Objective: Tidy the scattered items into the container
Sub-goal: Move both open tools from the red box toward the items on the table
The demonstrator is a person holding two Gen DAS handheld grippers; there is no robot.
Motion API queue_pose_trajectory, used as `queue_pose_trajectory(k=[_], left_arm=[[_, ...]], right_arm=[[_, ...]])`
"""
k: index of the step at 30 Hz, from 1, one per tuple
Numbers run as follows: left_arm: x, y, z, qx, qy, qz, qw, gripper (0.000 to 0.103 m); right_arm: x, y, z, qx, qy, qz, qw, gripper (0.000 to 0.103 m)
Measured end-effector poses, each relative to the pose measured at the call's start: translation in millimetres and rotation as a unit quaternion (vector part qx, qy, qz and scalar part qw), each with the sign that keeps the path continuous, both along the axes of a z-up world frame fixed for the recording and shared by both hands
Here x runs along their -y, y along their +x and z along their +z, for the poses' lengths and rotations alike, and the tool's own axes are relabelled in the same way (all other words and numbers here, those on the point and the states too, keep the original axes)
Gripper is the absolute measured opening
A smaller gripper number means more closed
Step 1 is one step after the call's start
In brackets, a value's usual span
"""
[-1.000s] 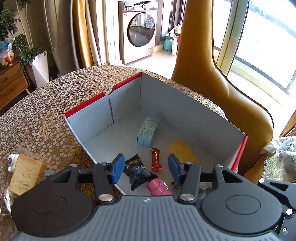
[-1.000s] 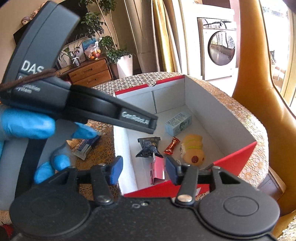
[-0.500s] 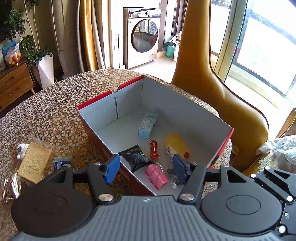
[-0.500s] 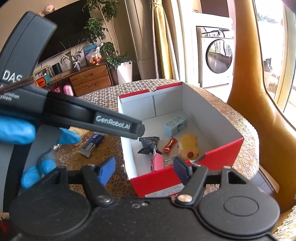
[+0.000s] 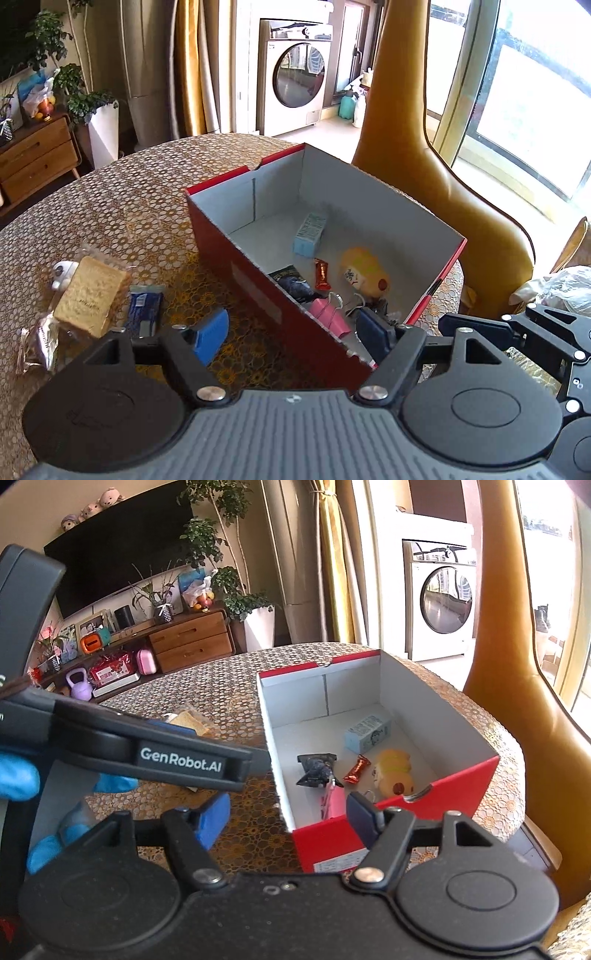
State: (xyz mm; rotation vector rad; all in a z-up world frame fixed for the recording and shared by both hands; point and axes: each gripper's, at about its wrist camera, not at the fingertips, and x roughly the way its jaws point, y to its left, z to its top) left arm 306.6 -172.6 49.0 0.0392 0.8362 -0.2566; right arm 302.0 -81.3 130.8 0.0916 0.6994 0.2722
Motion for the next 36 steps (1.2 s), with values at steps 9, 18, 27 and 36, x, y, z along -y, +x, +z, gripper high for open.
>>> queue_pose_trajectory(k=[9,18,27,36], left_arm=[[-22.8,-19.3,4.7,0.011,-0.010,0.021,0.9997,0.076],[-42.0,-37.6,6.8,0.033,-0.018,0.027,0.9990,0.081],[-75.9,-47.2,2.7,0.049,-0.024,0.037,0.9978,0.089],[-130.0,-63.5,-8.3,0.077,-0.044,0.083,0.9927,0.102]], right_arm=[[-14.4,-9.2,3.0,0.004,-0.004,0.007,1.000,0.103],[-32.9,-12.5,3.2,0.006,-0.018,0.018,1.000,0.103],[-59.2,-14.2,-1.8,0.026,-0.037,0.036,0.998,0.103],[-81.4,-14.7,-8.0,0.052,-0.038,0.042,0.997,0.103]])
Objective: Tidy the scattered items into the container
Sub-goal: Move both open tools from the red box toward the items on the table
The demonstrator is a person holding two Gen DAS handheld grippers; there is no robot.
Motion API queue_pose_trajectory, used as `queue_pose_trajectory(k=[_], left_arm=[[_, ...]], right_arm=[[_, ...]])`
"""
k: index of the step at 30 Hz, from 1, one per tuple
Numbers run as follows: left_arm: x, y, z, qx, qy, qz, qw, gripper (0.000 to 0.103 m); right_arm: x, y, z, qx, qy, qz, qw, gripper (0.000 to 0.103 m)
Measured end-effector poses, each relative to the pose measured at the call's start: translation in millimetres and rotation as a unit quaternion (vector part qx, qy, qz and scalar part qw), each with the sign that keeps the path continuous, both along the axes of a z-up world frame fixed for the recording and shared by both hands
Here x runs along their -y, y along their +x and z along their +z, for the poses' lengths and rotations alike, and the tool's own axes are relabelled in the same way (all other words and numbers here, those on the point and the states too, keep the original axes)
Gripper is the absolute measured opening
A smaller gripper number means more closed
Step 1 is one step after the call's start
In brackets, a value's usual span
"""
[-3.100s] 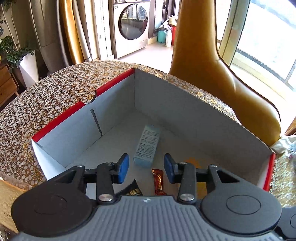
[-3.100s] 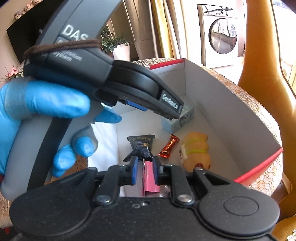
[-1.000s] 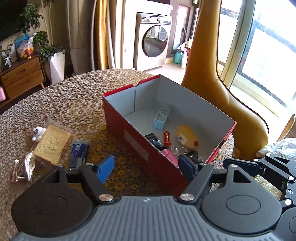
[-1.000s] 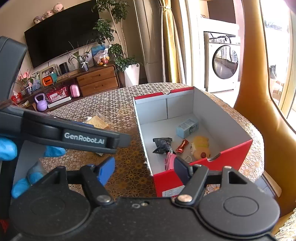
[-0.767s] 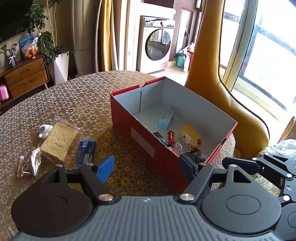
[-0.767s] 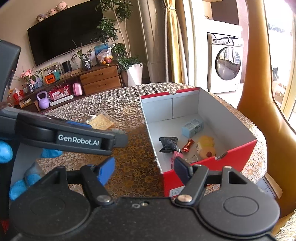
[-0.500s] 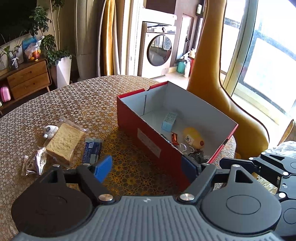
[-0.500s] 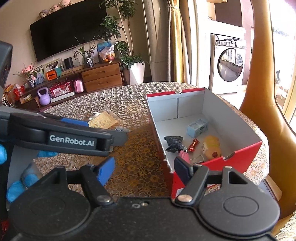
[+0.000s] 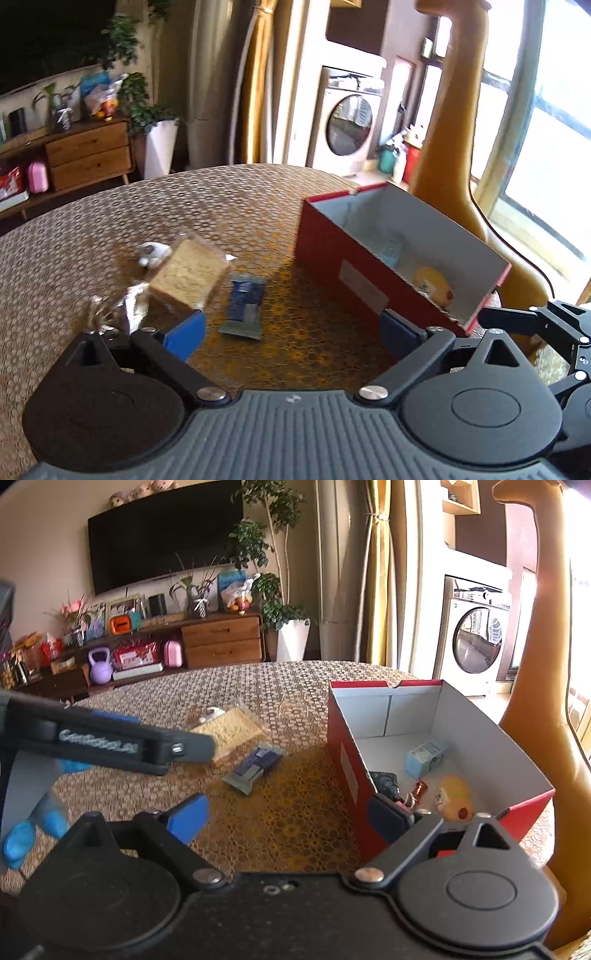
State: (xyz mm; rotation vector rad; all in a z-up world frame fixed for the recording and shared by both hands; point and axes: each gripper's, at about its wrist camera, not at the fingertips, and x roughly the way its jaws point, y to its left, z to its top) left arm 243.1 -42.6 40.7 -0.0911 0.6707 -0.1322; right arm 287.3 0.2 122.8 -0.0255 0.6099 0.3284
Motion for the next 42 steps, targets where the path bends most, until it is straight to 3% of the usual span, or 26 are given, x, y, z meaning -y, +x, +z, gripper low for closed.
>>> queue_pose_trajectory(k=[13,26,31,37,42], left_arm=[[-62.5,-33.8,-19.2,0.021,-0.023,0.033,0.9990,0.103],[-103.3,-62.0,-43.9,0.047,0.018,0.102,0.9936,0.103],[-106.5,-48.6,-50.0,0.047,0.026,0.097,0.9938,0.103],[-121.0,-17.0,-59.4,0.021,-0.003,0.108,0.9939,0.103],[-133.0,14.1,-73.0,0.002,-0.003,0.126,0.9920,0.103]], right_arm=[[-35.3,5.9,-11.5,0.030,0.001,0.004,1.000,0.103],[-55.0,1.8,-32.2,0.046,-0.010,0.002,0.999,0.103],[-61.9,17.2,-35.7,0.045,-0.010,-0.002,0.999,0.103],[-71.1,44.5,-46.8,0.026,-0.016,-0.003,1.000,0.103],[-80.1,69.2,-61.3,0.005,-0.026,-0.006,1.000,0.103]])
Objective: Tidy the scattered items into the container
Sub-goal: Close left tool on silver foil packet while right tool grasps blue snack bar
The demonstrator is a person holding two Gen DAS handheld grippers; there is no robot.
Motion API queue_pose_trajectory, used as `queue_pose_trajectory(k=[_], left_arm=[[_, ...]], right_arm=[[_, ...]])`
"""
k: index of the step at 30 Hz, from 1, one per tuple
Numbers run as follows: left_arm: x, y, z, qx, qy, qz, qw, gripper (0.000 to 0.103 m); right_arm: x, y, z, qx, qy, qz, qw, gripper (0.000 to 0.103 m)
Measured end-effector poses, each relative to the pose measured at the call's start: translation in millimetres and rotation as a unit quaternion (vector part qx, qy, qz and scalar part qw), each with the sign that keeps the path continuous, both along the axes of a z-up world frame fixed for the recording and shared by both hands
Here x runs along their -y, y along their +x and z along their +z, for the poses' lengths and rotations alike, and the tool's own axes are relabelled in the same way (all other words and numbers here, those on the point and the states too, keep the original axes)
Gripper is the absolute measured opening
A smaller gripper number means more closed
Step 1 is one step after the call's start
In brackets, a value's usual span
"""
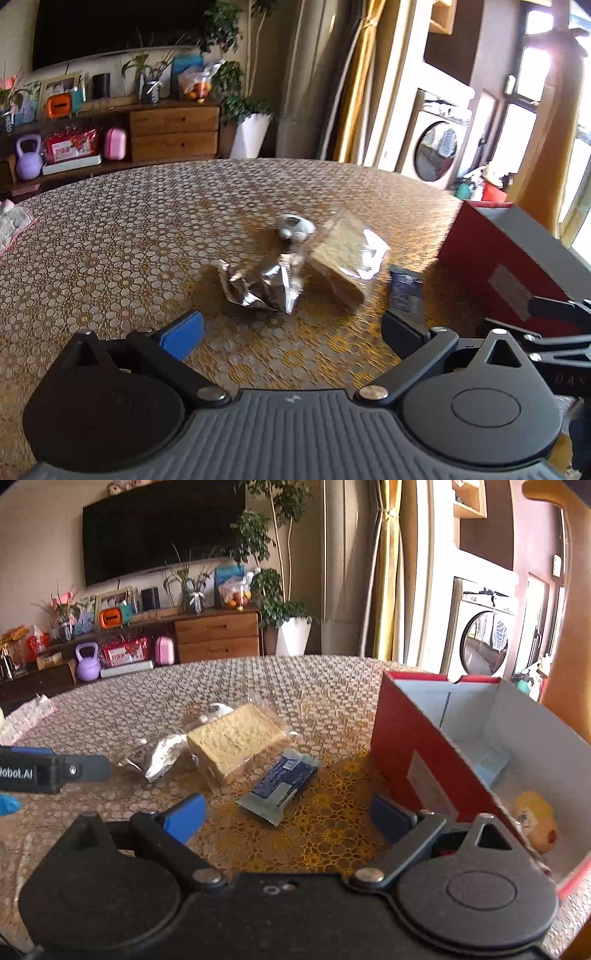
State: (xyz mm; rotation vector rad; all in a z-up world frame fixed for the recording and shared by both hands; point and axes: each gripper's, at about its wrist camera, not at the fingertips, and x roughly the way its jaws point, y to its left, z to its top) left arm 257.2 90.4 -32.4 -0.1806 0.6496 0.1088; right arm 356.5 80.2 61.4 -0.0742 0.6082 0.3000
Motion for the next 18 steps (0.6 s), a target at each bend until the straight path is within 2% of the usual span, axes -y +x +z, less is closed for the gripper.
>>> queue_pose_trajectory(k=[8,18], left_arm=[[-13.4,37.1,-21.0,-0.018,0.012,0.015,0.9997,0.103],[-19.9,61.5,-39.1,-0.030,0.014,0.023,0.9992,0.103]], right_arm=[[-8.4,40.4,-10.6,-0.024,0.012,-0.015,1.000,0.103],[-24.6,70.1,-23.7,-0.042,0.001,-0.011,0.999,0.103]])
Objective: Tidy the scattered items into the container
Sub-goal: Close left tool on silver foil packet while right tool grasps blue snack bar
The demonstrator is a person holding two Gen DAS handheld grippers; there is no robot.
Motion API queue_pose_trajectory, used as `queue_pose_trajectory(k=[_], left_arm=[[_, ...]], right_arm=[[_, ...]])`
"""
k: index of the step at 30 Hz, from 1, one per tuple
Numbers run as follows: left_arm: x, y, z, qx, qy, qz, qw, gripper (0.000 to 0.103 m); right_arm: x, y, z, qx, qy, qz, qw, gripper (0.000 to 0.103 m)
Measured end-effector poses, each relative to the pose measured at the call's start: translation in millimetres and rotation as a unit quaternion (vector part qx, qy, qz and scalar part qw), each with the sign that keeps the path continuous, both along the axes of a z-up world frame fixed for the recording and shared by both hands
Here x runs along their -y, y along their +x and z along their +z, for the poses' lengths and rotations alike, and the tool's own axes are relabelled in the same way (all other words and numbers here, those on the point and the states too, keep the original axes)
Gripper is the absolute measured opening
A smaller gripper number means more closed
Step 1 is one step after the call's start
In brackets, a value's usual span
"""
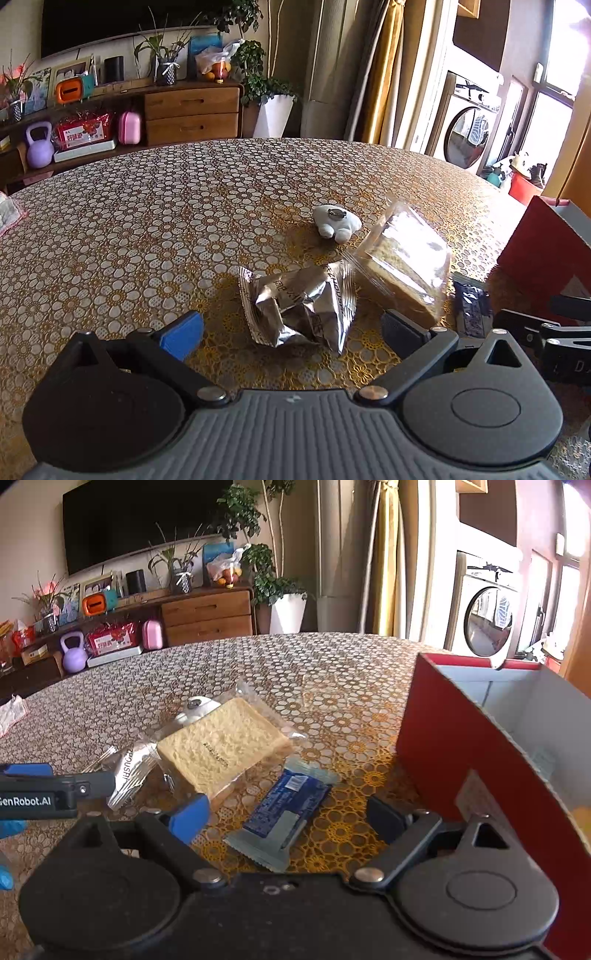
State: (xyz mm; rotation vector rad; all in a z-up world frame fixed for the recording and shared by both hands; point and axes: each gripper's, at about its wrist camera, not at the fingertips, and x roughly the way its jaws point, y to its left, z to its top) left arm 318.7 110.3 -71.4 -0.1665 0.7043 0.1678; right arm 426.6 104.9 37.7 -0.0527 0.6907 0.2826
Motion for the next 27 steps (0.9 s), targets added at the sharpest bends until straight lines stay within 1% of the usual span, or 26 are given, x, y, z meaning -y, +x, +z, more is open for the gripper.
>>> queue_pose_trajectory(k=[10,17,27], left_arm=[[0.1,21.4,-12.8,-0.009,0.019,-0.008,0.9997,0.103],[-1.4,29.9,-20.2,-0.013,0.032,-0.004,0.9994,0.103],[-6.0,34.9,-25.7,-0.013,0.022,-0.003,0.9997,0.103]], right_arm=[[-8.2,24.1,-15.5,-0.019,-0.011,-0.015,1.000,0.103],[-10.7,37.1,-25.9,-0.039,-0.019,-0.030,0.999,0.103],[-12.9,44.5,-35.5,-0.055,-0.017,-0.046,0.997,0.103]])
